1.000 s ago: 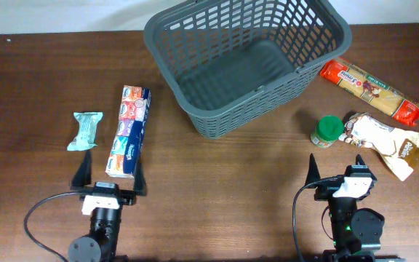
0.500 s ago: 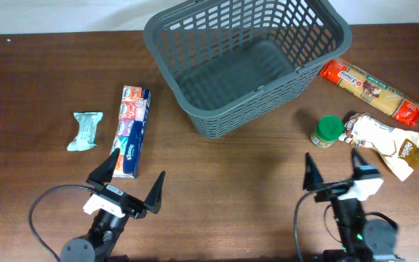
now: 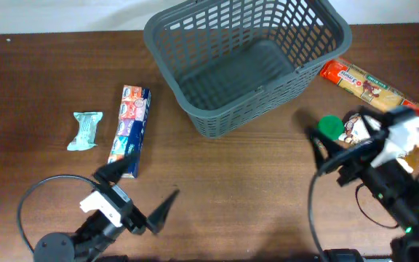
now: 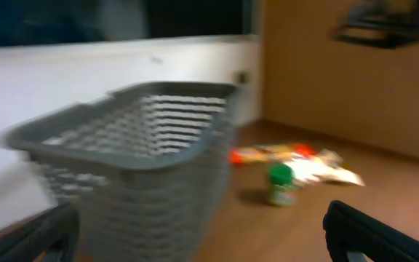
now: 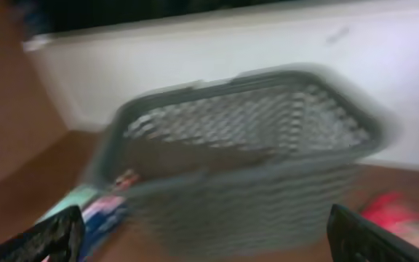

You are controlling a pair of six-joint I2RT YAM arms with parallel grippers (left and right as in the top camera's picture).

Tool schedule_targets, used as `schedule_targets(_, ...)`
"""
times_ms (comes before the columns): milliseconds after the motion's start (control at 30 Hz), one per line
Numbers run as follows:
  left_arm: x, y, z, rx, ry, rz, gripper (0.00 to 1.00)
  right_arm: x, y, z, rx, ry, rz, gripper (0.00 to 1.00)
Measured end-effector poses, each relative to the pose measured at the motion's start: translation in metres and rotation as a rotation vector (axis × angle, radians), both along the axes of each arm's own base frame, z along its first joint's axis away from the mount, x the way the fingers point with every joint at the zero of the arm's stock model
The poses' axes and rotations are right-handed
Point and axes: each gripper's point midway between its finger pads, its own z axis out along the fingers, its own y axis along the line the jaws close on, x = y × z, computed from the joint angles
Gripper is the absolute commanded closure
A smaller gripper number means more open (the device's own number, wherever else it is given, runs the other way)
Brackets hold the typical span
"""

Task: Pack container
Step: 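Raise both grippers and swing them toward the gray basket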

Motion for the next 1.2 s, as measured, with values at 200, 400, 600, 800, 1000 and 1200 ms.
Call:
schedule_targets(200, -0.035, -0.026, 0.008, 0.033, -0.069, -0.246, 0.01, 0.005, 0.031, -0.051, 0.082, 0.304, 0.203, 0.01)
schedule_targets(400, -0.069, -0.039, 0.035, 0.094, -0.274, -0.409, 0.01, 0.021, 0.045, -0.054, 0.165, 0.387, 0.295, 0.01)
schedule_targets(600, -0.042, -0.026, 0.046, -0.064, -0.133, -0.263, 0.01, 0.013, 0.027, 0.007, 0.133, 0.335, 0.151, 0.01)
schedule_targets(800, 0.021, -0.002, 0.032, -0.338, 0.318, -0.057, 0.01, -0.006, -0.012, 0.124, 0.06, 0.139, -0.095, 0.01)
schedule_targets(1000, 0.046, -0.002, 0.034, -0.402, 0.444, -0.066, 0.01, -0.035, -0.022, 0.162, 0.047, 0.084, -0.156, 0.01)
schedule_targets(1200, 0.043, -0.007, 0.039, -0.436, 0.477, -0.118, 0.01, -0.024, -0.029, 0.153, 0.034, 0.124, -0.198, 0.01)
